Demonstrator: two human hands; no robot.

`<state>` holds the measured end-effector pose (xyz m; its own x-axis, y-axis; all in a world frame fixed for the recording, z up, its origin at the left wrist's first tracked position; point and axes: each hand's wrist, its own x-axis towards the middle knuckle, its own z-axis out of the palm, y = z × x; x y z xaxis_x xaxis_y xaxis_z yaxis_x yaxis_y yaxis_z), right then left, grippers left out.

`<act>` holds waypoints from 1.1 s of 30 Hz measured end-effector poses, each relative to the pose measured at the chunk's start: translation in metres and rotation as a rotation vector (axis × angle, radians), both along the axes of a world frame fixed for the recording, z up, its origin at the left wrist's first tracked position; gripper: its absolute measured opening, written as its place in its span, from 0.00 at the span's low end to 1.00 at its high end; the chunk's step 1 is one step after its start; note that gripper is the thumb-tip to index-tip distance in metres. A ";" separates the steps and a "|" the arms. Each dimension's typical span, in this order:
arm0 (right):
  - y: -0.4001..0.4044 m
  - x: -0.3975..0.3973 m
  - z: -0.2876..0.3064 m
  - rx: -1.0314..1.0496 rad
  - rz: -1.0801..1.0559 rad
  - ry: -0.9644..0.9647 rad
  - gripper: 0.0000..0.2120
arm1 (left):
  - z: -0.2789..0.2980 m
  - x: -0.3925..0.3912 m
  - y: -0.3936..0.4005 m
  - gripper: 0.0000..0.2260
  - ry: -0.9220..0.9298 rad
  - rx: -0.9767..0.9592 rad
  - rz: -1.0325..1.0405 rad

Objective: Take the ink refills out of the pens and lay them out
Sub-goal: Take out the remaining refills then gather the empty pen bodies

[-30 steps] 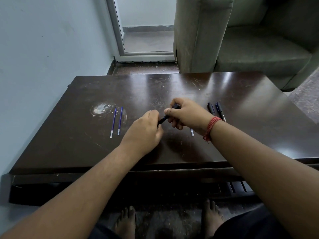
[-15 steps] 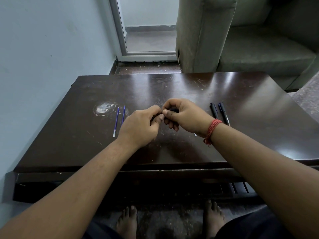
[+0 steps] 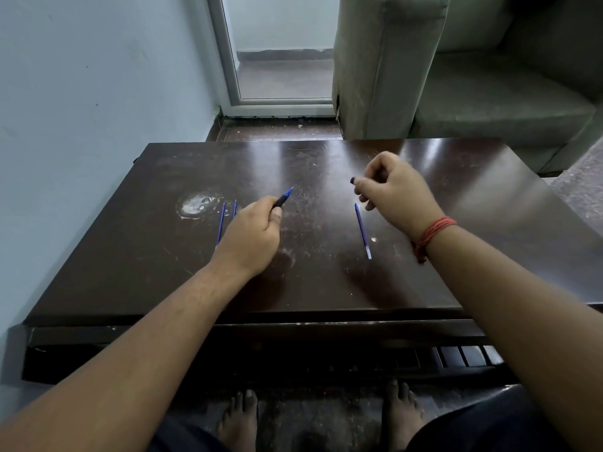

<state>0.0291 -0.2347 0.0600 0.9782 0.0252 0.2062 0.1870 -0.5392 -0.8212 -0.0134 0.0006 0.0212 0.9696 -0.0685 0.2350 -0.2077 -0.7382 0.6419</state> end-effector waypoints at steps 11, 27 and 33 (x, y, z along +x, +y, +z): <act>0.085 -0.003 -0.050 -0.464 0.075 0.032 0.07 | -0.002 0.000 -0.009 0.03 -0.070 -0.064 0.121; 0.058 0.000 -0.007 -0.164 0.201 0.093 0.15 | 0.000 -0.006 -0.002 0.04 -0.099 0.159 -0.053; 0.035 -0.015 -0.013 -0.342 0.457 0.226 0.13 | 0.002 -0.010 -0.013 0.06 -0.186 0.276 -0.171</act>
